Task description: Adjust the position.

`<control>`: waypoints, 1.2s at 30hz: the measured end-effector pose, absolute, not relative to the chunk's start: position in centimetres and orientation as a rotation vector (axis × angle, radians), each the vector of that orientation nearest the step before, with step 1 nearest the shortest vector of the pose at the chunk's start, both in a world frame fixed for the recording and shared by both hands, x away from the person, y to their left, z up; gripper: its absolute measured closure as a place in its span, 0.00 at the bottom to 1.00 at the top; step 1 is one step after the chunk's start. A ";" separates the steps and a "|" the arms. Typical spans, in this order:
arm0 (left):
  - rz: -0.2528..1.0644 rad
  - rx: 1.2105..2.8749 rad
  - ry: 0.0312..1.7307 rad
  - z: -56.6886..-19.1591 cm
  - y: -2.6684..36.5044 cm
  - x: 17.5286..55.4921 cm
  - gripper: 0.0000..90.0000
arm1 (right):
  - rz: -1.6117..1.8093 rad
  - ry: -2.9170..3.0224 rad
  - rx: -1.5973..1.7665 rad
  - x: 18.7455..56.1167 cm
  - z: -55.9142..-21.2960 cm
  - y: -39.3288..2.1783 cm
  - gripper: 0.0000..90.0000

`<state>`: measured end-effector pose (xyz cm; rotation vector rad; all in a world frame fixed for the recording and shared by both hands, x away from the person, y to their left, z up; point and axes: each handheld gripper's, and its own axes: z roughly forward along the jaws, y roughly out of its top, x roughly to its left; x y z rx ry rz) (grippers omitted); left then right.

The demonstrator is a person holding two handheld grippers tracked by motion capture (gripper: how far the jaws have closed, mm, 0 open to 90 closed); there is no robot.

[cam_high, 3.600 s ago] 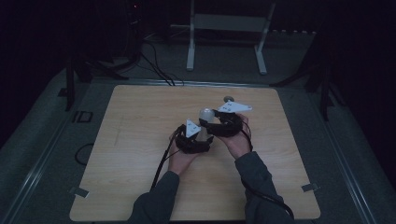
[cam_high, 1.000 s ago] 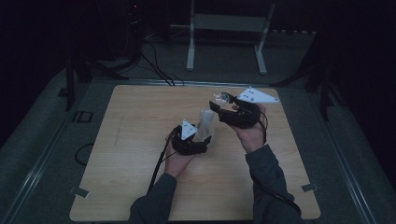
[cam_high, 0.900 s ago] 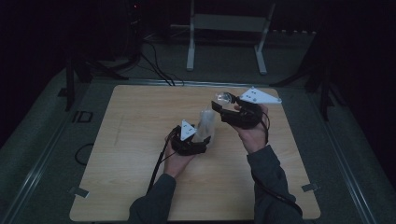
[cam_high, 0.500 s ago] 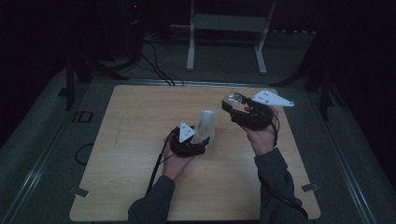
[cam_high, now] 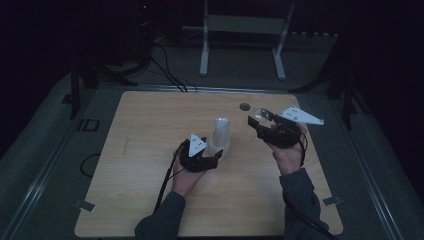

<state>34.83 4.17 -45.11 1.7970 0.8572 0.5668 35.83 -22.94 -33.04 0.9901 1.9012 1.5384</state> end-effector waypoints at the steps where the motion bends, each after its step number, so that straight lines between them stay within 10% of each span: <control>1: 0.566 1.798 0.854 -45.1 4.2 34.8 0.29 | 1.538 1.901 0.990 35.8 -33.0 -22.9 0.45; 36: 0.480 1.834 0.762 -44.7 2.8 33.7 0.35 | 1.525 1.930 1.144 34.5 -38.4 -24.4 0.45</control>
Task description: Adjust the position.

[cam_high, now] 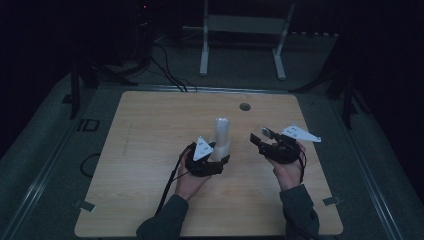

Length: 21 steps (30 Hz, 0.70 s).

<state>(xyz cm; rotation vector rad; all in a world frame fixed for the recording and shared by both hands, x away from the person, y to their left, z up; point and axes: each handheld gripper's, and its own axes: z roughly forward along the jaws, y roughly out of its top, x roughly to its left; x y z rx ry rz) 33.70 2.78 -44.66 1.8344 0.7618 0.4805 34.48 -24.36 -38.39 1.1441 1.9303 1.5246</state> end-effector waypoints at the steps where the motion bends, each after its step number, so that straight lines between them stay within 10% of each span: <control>1: 0.472 1.837 0.760 -44.7 2.8 33.7 0.35 | 1.525 1.930 1.144 34.5 -38.4 -24.4 0.45; 21: 0.401 1.868 0.730 -44.4 1.9 34.1 0.50 | 1.568 1.918 1.253 34.4 -40.5 -25.0 0.45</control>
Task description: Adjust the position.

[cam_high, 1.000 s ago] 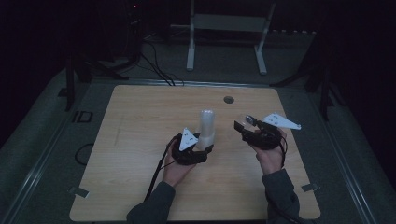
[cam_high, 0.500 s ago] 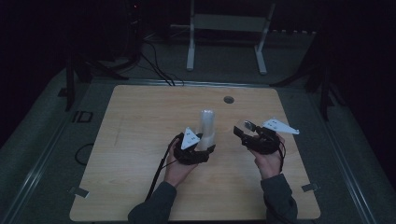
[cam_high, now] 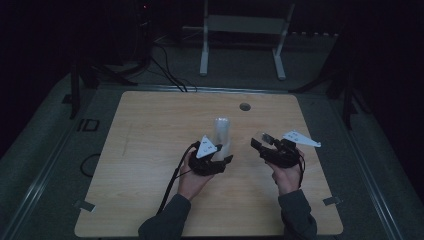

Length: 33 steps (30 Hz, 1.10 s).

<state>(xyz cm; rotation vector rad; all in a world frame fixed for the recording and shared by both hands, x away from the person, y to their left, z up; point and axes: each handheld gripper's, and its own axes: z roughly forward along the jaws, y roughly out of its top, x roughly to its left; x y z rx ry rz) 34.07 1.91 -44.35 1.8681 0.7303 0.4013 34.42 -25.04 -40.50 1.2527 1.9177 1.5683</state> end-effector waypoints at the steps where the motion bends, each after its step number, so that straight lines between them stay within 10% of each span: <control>1: 0.401 1.867 0.732 -44.3 1.9 34.1 0.51 | 1.571 1.917 1.259 34.4 -40.5 -25.1 0.45; 33: 0.455 1.934 0.606 -43.1 -1.6 34.0 0.35 | 1.681 1.911 1.385 34.3 -42.3 -25.5 0.45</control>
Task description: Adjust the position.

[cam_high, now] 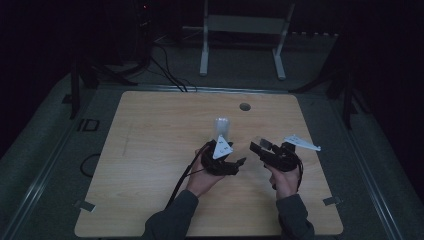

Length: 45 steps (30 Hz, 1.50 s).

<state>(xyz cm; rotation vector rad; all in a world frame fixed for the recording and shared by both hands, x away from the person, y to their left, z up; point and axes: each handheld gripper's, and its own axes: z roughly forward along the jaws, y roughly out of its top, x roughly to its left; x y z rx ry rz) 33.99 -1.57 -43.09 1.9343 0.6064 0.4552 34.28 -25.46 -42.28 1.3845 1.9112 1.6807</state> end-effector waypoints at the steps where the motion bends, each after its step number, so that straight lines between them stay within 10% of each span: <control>1: 0.456 1.934 0.604 -43.1 -1.7 34.0 0.35 | 1.681 1.911 1.388 34.3 -42.3 -25.5 0.45; 45: 0.461 1.936 0.552 -43.6 -3.5 34.0 0.29 | 1.914 1.797 1.580 34.3 -43.5 -25.6 0.46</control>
